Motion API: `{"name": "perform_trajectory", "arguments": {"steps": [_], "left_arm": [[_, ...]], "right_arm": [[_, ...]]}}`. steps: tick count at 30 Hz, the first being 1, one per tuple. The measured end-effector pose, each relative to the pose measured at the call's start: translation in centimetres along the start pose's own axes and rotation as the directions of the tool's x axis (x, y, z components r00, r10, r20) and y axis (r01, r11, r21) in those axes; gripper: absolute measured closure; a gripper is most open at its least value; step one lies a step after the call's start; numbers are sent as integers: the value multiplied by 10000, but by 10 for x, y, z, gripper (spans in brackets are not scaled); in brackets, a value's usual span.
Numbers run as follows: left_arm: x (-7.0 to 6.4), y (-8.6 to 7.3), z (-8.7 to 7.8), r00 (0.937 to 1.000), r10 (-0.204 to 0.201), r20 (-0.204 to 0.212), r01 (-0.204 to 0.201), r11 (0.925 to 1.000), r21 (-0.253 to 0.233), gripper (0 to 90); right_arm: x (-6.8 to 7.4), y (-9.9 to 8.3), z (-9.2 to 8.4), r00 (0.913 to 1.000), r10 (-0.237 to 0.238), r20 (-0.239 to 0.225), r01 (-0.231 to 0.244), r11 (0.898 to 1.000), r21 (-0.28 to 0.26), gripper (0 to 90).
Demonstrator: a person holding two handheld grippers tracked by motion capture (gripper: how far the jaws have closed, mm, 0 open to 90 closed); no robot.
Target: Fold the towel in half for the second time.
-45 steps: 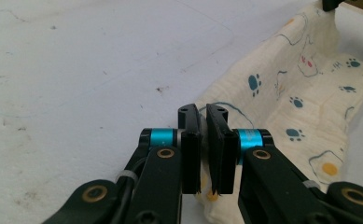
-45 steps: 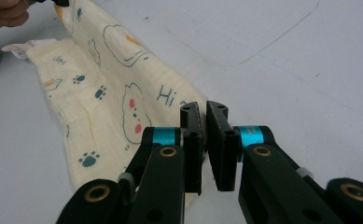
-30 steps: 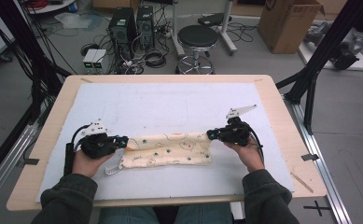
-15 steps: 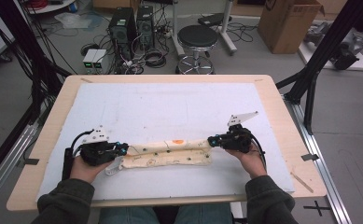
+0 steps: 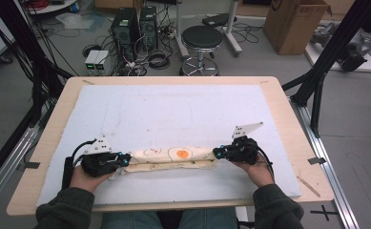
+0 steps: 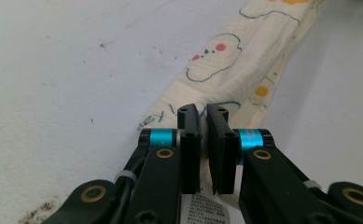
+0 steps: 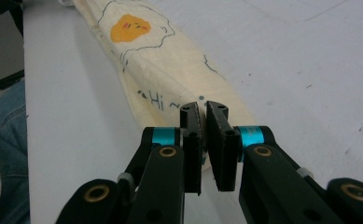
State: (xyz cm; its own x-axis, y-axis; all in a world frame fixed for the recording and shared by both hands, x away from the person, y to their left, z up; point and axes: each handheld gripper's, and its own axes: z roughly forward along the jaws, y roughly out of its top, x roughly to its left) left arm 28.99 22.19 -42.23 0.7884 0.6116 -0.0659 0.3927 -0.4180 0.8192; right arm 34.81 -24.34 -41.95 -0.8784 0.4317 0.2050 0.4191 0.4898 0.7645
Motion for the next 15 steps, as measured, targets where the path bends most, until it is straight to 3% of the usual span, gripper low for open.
{"name": "perform_trajectory", "arguments": {"steps": [8, 15], "left_arm": [[-3, -5, 0, 10000, 74, 60, -75, 9996, 263, 835], [-5, -11, 3, 9998, 184, 10, -184, 9987, 484, 831]], "right_arm": [[6, -6, 4, 9996, -281, 22, 280, 9986, 459, 845], [10, -12, 6, 9995, -330, -9, 330, 9979, 554, 843]]}}
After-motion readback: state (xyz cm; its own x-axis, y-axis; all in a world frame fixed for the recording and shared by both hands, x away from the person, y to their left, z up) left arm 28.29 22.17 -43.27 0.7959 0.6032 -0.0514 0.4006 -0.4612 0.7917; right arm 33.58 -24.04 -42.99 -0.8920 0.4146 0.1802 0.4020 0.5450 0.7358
